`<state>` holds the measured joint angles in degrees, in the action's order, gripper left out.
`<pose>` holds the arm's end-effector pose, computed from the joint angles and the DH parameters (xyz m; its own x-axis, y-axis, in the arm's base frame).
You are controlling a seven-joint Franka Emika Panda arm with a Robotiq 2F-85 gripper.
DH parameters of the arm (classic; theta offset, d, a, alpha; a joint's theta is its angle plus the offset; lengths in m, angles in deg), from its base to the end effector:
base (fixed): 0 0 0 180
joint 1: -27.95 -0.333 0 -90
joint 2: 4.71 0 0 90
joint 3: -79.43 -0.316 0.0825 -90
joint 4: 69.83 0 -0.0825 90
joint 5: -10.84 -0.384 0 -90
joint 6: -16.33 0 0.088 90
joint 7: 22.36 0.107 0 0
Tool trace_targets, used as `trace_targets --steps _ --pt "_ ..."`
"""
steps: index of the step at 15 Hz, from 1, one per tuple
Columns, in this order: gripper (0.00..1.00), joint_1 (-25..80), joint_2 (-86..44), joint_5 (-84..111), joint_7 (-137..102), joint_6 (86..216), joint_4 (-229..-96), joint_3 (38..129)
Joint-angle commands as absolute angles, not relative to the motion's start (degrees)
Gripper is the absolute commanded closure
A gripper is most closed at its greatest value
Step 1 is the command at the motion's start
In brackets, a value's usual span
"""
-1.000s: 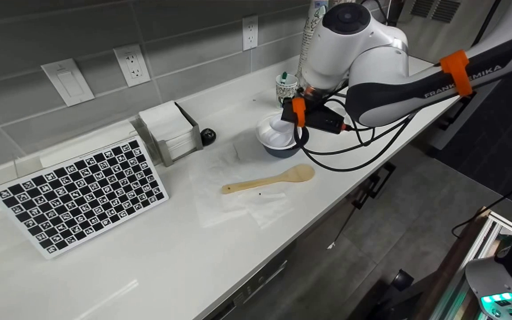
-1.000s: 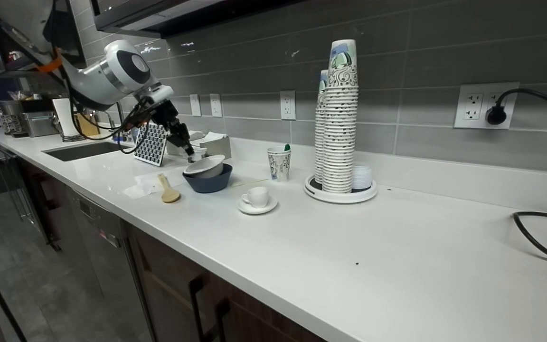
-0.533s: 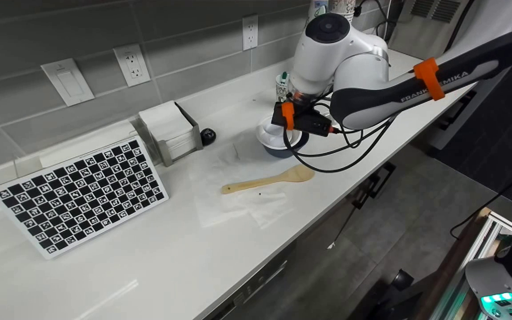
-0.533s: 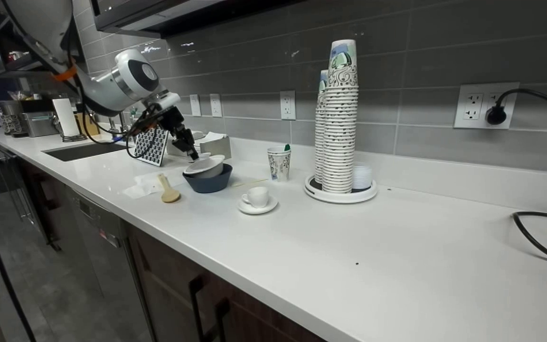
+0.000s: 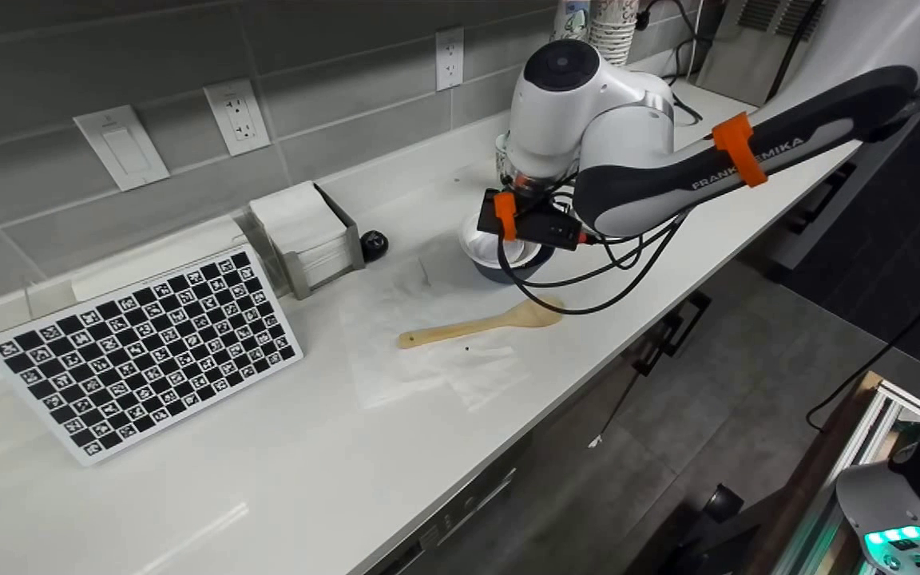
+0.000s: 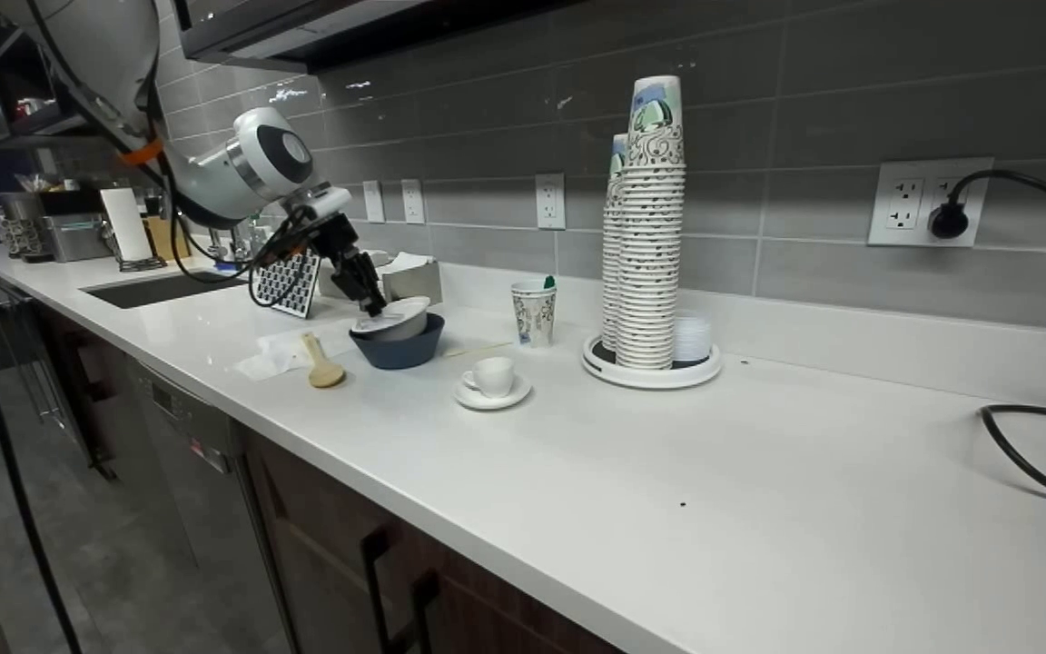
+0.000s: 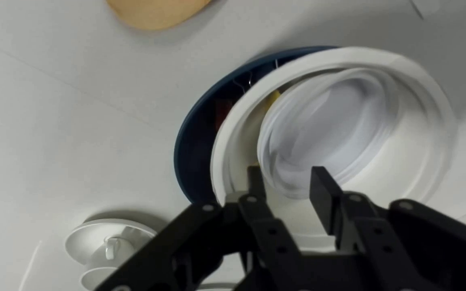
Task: Put the white lid in the bowl
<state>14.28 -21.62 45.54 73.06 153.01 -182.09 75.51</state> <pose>0.5960 0.1813 0.3398 0.5186 -0.7450 0.4195 -0.7967 -0.5992 -0.0792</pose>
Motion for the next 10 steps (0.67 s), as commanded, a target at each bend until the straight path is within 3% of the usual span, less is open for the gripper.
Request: trace_targets --steps 1,5,10 --pt "0.31 13.6 -19.9 43.8 71.5 150.8 -182.1 75.8" --pt "0.02 15.3 -11.1 42.8 63.2 151.5 -191.0 74.9" --pt "0.00 18.0 0.7 45.8 52.0 167.4 -207.2 75.2"
